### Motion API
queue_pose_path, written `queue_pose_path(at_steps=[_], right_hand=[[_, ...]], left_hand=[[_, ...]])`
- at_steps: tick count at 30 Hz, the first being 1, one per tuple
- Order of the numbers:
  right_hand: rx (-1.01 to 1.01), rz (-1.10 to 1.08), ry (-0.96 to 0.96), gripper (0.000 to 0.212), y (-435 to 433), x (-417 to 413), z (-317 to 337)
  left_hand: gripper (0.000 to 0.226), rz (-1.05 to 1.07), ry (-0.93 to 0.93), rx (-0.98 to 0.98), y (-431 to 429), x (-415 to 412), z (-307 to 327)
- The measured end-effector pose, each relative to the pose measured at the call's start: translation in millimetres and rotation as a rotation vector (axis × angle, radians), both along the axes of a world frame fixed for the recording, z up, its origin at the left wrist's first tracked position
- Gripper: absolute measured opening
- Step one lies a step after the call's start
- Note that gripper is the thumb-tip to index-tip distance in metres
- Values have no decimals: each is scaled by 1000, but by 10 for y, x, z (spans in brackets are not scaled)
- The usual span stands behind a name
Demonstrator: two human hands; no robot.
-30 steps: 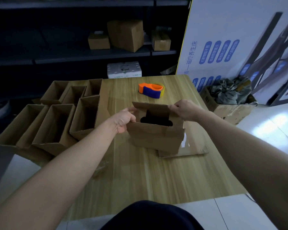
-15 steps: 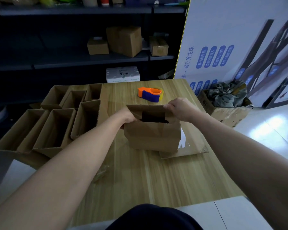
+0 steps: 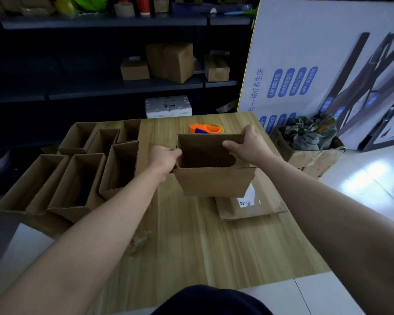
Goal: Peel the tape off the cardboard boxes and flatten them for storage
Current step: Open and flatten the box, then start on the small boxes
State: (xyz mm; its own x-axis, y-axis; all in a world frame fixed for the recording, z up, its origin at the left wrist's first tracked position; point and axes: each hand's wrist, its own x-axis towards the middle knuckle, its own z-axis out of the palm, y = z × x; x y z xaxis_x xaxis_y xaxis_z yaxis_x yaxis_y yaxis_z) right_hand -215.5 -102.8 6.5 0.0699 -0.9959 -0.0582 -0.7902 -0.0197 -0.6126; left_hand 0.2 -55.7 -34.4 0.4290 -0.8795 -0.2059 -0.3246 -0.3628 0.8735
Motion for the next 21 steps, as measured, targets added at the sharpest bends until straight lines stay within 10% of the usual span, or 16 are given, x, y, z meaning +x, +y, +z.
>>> queue_pose_path(at_steps=[8, 21], right_hand=[[152, -250, -112, 100, 74, 67, -105], [64, -368, -31, 59, 69, 177, -124]], left_hand=[[31, 56, 23, -171, 120, -19, 66], [22, 7, 178, -265, 185, 93, -49]])
